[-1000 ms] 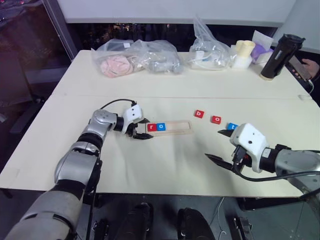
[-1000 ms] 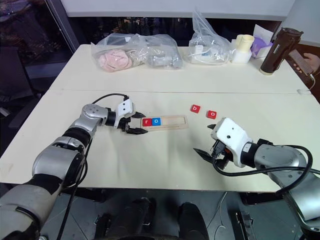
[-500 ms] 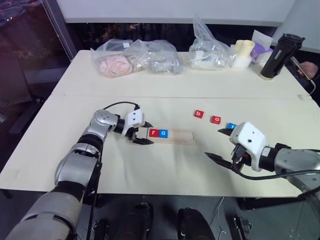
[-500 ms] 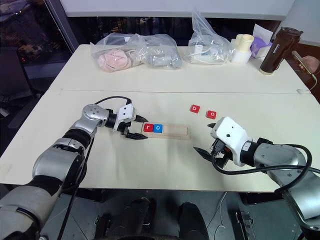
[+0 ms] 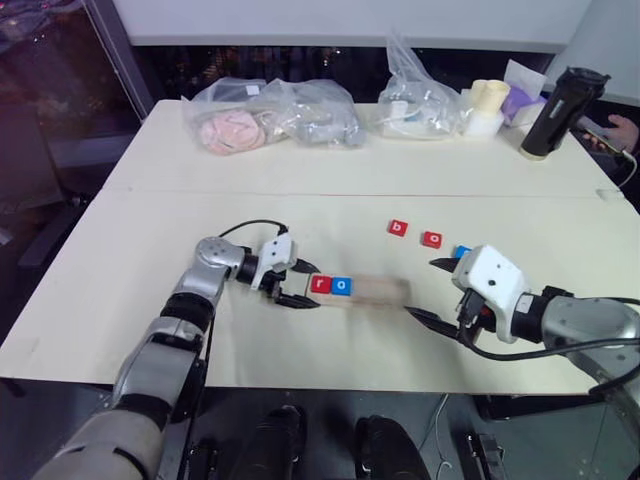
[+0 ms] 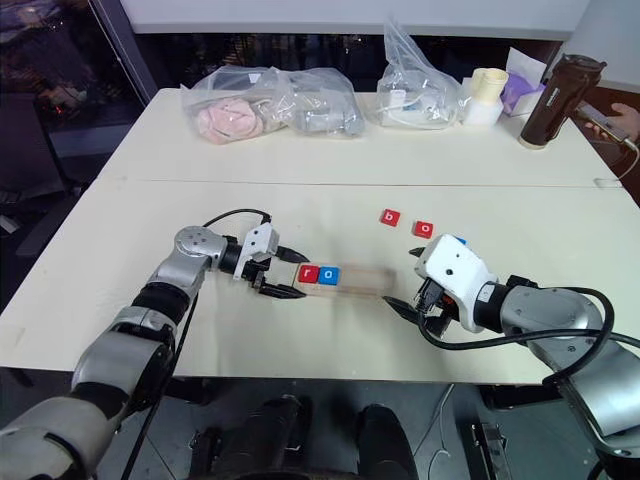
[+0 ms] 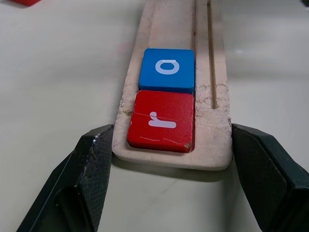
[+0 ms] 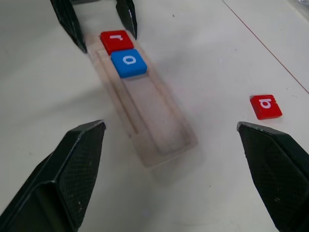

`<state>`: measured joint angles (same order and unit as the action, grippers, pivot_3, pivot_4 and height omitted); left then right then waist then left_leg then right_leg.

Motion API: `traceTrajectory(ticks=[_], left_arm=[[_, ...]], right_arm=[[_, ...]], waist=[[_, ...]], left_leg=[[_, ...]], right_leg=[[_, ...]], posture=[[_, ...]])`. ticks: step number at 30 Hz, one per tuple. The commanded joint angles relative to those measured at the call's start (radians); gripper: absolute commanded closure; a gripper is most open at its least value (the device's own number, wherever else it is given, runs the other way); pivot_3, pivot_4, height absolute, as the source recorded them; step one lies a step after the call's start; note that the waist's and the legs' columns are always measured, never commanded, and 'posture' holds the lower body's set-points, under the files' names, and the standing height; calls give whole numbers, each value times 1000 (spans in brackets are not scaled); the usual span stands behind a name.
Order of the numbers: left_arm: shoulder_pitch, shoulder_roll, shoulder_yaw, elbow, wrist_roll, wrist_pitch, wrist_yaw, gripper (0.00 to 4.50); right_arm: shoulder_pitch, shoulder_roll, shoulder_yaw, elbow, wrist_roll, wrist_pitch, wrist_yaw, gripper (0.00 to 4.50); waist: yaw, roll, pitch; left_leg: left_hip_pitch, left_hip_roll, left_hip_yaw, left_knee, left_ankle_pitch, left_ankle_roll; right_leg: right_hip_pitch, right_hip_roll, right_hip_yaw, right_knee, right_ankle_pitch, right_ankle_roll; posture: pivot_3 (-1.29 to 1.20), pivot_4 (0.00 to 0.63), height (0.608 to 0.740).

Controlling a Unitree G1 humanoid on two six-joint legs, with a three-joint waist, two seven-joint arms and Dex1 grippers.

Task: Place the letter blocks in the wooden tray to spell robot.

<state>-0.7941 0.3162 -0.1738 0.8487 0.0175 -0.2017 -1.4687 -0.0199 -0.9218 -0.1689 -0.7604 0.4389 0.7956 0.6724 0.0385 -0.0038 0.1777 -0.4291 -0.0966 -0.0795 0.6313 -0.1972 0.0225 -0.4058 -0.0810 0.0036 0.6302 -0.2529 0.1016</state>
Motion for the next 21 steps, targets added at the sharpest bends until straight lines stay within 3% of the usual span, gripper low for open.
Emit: traceTrajectory(ticks=[1, 7, 15, 21], left_arm=[[39, 12, -44, -98, 14, 38, 12, 1359], [108, 52, -109, -325, 94, 114, 142, 1359], [193, 66, -144, -588, 72, 362, 200, 1359], [232, 76, -172, -685, 57, 429, 228, 1359]], right_arm=[[-21, 6, -6, -17, 4, -9, -4, 0], [-24, 6, 4, -18, 5, -9, -1, 0], [-25, 5, 14, -21, 4, -9, -1, 0], [-23, 6, 13, -25, 6, -6, -2, 0]], waist=[[0, 0, 0], [1, 0, 0], [1, 0, 0], [1, 0, 0]], left_leg=[[0, 0, 0, 0, 0, 0], [0, 0, 0, 0, 0, 0], [0, 0, 0, 0, 0, 0], [0, 0, 0, 0, 0, -1]], right_leg=[[0, 0, 0, 0, 0, 0], [0, 0, 0, 0, -1, -2], [0, 0, 0, 0, -2, -3], [0, 0, 0, -1, -2, -3]], posture=[[0, 150, 738], [0, 150, 738], [0, 150, 738], [0, 150, 738]])
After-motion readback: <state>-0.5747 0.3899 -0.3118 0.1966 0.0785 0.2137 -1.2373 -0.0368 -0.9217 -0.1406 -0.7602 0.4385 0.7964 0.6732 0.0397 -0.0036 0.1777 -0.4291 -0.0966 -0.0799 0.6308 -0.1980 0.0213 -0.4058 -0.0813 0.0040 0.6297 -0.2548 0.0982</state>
